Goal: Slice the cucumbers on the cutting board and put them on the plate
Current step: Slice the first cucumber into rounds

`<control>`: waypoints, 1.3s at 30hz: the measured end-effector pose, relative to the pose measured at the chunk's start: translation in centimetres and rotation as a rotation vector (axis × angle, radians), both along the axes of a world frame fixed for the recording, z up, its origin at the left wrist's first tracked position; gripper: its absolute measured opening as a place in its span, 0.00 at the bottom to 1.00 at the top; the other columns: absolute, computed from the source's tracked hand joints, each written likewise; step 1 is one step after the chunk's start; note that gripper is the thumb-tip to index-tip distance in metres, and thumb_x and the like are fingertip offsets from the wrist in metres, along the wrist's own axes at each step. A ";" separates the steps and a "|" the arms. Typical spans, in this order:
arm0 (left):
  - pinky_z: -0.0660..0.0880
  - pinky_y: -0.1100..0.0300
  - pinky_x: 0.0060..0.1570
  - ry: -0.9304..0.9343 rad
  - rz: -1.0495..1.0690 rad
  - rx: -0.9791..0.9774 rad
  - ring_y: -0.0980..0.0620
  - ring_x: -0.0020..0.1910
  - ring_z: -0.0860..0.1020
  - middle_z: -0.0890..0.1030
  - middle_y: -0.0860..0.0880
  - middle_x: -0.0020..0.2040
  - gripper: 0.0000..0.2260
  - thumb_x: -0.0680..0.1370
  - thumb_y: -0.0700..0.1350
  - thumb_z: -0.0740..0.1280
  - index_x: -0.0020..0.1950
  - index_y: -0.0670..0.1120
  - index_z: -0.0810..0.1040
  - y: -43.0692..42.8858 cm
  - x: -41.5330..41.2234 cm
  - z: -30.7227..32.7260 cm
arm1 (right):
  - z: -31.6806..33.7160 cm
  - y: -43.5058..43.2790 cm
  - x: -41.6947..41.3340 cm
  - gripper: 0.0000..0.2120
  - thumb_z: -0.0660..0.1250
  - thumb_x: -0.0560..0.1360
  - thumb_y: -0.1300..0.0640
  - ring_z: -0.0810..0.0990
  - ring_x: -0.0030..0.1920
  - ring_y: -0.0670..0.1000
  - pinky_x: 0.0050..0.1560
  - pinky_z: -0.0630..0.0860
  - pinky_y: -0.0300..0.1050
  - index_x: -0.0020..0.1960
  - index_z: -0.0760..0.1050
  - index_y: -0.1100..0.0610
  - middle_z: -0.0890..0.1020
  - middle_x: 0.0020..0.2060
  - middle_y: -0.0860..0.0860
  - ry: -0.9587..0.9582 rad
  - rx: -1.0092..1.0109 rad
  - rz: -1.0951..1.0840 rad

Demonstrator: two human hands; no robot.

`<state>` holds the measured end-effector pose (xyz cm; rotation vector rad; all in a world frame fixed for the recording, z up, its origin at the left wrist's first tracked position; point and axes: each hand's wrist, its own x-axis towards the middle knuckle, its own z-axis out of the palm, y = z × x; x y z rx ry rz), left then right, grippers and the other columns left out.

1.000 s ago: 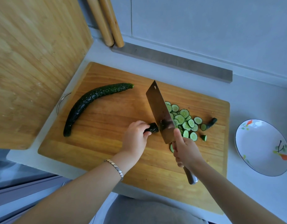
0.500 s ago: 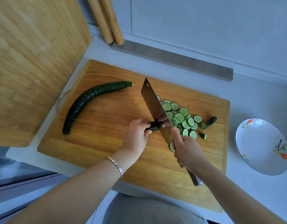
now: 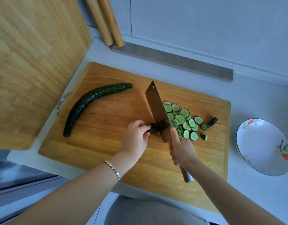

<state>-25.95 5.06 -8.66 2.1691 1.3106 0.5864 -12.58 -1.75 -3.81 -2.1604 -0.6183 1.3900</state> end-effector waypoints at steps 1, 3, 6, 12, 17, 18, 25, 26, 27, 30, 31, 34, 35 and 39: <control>0.75 0.56 0.43 0.001 0.008 -0.010 0.43 0.45 0.77 0.80 0.43 0.46 0.11 0.69 0.32 0.72 0.51 0.39 0.82 0.0 0.0 0.0 | 0.3 -0.1 0.3 0.26 0.51 0.78 0.37 0.61 0.20 0.48 0.23 0.61 0.37 0.32 0.62 0.56 0.64 0.21 0.48 0.013 -0.004 -0.001; 0.74 0.56 0.41 -0.001 0.024 -0.023 0.42 0.44 0.77 0.80 0.43 0.45 0.11 0.69 0.32 0.72 0.50 0.39 0.82 -0.1 0.0 -0.1 | 1.0 -0.5 0.7 0.26 0.51 0.78 0.37 0.60 0.19 0.47 0.22 0.60 0.37 0.31 0.62 0.56 0.63 0.20 0.48 0.024 0.001 0.006; 0.73 0.56 0.39 -0.003 0.027 -0.024 0.42 0.42 0.77 0.81 0.43 0.43 0.11 0.67 0.31 0.73 0.49 0.38 0.82 -0.2 0.1 0.0 | 1.9 -0.9 1.0 0.26 0.52 0.77 0.37 0.60 0.19 0.47 0.23 0.59 0.36 0.31 0.62 0.56 0.63 0.19 0.47 0.011 0.006 0.028; 0.74 0.55 0.38 0.009 0.017 -0.027 0.42 0.42 0.77 0.81 0.43 0.43 0.11 0.68 0.31 0.73 0.49 0.38 0.82 -0.2 0.1 -0.1 | 2.2 -0.6 0.8 0.25 0.52 0.76 0.35 0.60 0.21 0.47 0.23 0.59 0.37 0.33 0.62 0.56 0.63 0.21 0.48 -0.022 -0.025 0.084; 0.73 0.57 0.39 0.009 0.016 -0.021 0.42 0.44 0.76 0.81 0.43 0.44 0.10 0.69 0.31 0.72 0.50 0.38 0.82 0.0 0.2 -0.1 | 2.2 -0.4 0.7 0.25 0.51 0.76 0.35 0.58 0.22 0.48 0.24 0.58 0.38 0.35 0.61 0.56 0.62 0.22 0.49 -0.022 -0.032 0.106; 0.73 0.57 0.39 0.011 0.014 -0.021 0.42 0.44 0.76 0.81 0.43 0.44 0.11 0.69 0.31 0.71 0.50 0.38 0.82 -0.1 0.1 -0.1 | 2.2 -0.4 0.7 0.25 0.51 0.76 0.35 0.58 0.21 0.48 0.24 0.58 0.38 0.35 0.61 0.56 0.62 0.22 0.49 -0.022 -0.035 0.108; 0.73 0.58 0.40 0.016 -0.014 -0.015 0.42 0.43 0.77 0.81 0.43 0.44 0.11 0.67 0.29 0.72 0.48 0.37 0.82 -0.1 0.2 -0.1 | 1.1 0.4 0.6 0.26 0.50 0.77 0.35 0.59 0.21 0.49 0.23 0.60 0.36 0.33 0.60 0.57 0.62 0.21 0.49 -0.019 -0.103 0.148; 0.73 0.58 0.40 0.015 -0.011 -0.015 0.41 0.43 0.77 0.81 0.43 0.44 0.11 0.67 0.30 0.72 0.48 0.37 0.82 -0.1 0.1 0.0 | 0.6 0.3 0.3 0.26 0.50 0.77 0.36 0.59 0.22 0.49 0.23 0.59 0.37 0.34 0.61 0.57 0.62 0.22 0.49 -0.028 -0.093 0.144; 0.73 0.57 0.41 0.013 -0.006 -0.016 0.41 0.44 0.78 0.82 0.43 0.44 0.11 0.67 0.30 0.73 0.48 0.38 0.82 -0.1 0.1 0.0 | 0.2 0.1 0.1 0.26 0.50 0.77 0.36 0.60 0.22 0.49 0.24 0.59 0.38 0.35 0.61 0.57 0.63 0.23 0.50 -0.041 -0.069 0.134; 0.73 0.58 0.44 0.006 0.014 -0.015 0.42 0.45 0.79 0.82 0.43 0.45 0.11 0.67 0.31 0.73 0.48 0.38 0.82 0.0 0.1 0.1 | -0.4 -0.3 -0.4 0.25 0.51 0.78 0.37 0.60 0.22 0.48 0.25 0.59 0.38 0.34 0.61 0.57 0.63 0.23 0.49 -0.023 0.003 0.062; 0.72 0.58 0.46 0.000 0.024 -0.020 0.42 0.46 0.79 0.82 0.43 0.45 0.11 0.67 0.32 0.74 0.49 0.38 0.82 0.1 0.2 0.1 | -0.4 -0.3 -0.4 0.25 0.51 0.78 0.38 0.60 0.21 0.48 0.24 0.59 0.38 0.33 0.61 0.56 0.63 0.22 0.49 0.001 0.010 0.030; 0.72 0.57 0.50 -0.019 0.048 -0.062 0.43 0.50 0.78 0.82 0.43 0.48 0.10 0.69 0.34 0.73 0.51 0.37 0.81 0.1 0.5 0.1 | 0.5 -0.4 0.4 0.26 0.51 0.78 0.37 0.61 0.20 0.48 0.23 0.61 0.37 0.31 0.62 0.56 0.63 0.21 0.48 0.026 0.005 -0.017; 0.72 0.57 0.51 -0.022 0.051 -0.071 0.43 0.50 0.78 0.82 0.42 0.49 0.10 0.70 0.34 0.72 0.51 0.37 0.81 0.0 0.6 0.1 | 1.0 -0.4 0.8 0.27 0.51 0.78 0.37 0.61 0.19 0.48 0.22 0.60 0.37 0.31 0.62 0.56 0.63 0.20 0.47 0.029 0.011 -0.020; 0.73 0.56 0.52 -0.013 0.040 -0.080 0.44 0.51 0.77 0.81 0.42 0.50 0.10 0.72 0.35 0.71 0.52 0.37 0.81 0.0 0.8 0.2 | 2.6 -0.5 1.7 0.26 0.52 0.78 0.38 0.59 0.18 0.46 0.22 0.59 0.36 0.30 0.61 0.56 0.62 0.18 0.46 0.034 0.026 0.000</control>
